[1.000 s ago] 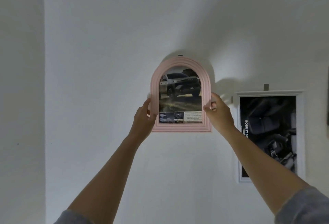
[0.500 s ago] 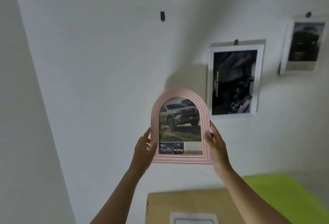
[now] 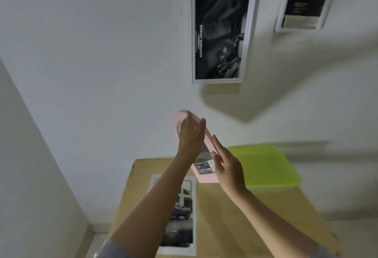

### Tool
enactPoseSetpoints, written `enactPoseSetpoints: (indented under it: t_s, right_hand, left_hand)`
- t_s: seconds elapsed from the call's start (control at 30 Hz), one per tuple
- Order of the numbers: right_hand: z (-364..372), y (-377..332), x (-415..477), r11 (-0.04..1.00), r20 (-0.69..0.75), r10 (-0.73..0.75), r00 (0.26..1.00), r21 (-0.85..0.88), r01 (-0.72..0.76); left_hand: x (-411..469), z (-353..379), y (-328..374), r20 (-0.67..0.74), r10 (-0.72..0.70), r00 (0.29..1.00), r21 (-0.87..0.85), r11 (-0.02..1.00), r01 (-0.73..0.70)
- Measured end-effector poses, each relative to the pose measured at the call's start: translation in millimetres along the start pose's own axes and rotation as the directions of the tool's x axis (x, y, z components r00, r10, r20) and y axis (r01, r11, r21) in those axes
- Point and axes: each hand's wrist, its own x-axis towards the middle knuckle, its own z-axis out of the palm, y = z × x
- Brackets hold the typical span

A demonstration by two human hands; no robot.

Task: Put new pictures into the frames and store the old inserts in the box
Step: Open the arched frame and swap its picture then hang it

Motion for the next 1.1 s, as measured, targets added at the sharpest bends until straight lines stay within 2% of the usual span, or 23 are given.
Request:
enactPoseSetpoints:
  t_s: [0.1,0.17,0.37,0.43,0.53,0.63,0.7,0.8,0.87,0.93,1.0,1.1]
  right_hand:
    - [-28.5,14.7,-16.3,0.986,0.044,-0.090,0.995,-0.140,0.095]
    - [-41.1,18.5,-21.8,0.979,0.072,-0.102,0.992,-0.168,0.113]
    - [-40.0,22.6,-54.4,0.998,0.232,-0.061,0.971,-0.003,0.064]
    - [-34.8,27.0,-75.3,0.998,0.276,-0.059,0.959,0.017,0.057]
    - [-27.2,37.9,-101.6,0.998,0.300,-0.013,0.954,0.058,-0.005]
    - [-21.6,57.9,-114.1,0.981,0.212,0.181,0.960,0.031,-0.192]
    - [-18.5,74.1,-117.1,0.928,0.186,0.368,0.911,-0.017,-0.371]
    - [-16.2,94.6,-120.1,0.756,0.254,0.636,0.729,-0.017,-0.654]
    - [-11.8,104.7,-125.4,0.620,0.339,0.723,0.602,0.068,-0.782]
    - [-7.2,112.0,-135.4,0.539,0.360,0.761,0.540,0.113,-0.835]
    - [-3.4,118.9,-145.1,0.481,0.317,0.807,0.499,0.139,-0.866]
    - [-5.3,127.1,-154.6,0.451,0.240,0.849,0.471,0.134,-0.882]
  left_hand:
    - [-18.1,28.4,-0.5,-0.091,-0.064,0.994,0.020,0.998,0.066]
    - [-26.9,40.2,0.1,-0.142,-0.095,0.985,0.026,0.995,0.100]
    - [-37.5,38.6,-15.9,-0.238,-0.220,0.946,0.030,0.972,0.234]
    - [-43.5,32.1,-34.4,-0.256,-0.261,0.931,-0.021,0.964,0.264]
    - [-52.2,19.2,-69.0,-0.208,-0.330,0.921,-0.136,0.942,0.307]
    - [-65.7,6.0,-98.3,-0.070,-0.372,0.925,-0.201,0.914,0.352]
    - [-76.8,1.0,-114.3,0.018,-0.395,0.919,-0.274,0.882,0.384]
    - [-90.7,-1.4,-138.2,0.144,-0.455,0.879,-0.444,0.764,0.469]
    - [-94.7,0.6,-153.9,0.201,-0.491,0.848,-0.507,0.689,0.518]
    - [-95.9,5.5,-165.7,0.219,-0.521,0.825,-0.535,0.644,0.548]
    - [-95.0,16.3,-177.9,0.205,-0.559,0.803,-0.459,0.670,0.584]
    - [-96.5,37.5,-194.4,0.159,-0.596,0.787,-0.236,0.751,0.616]
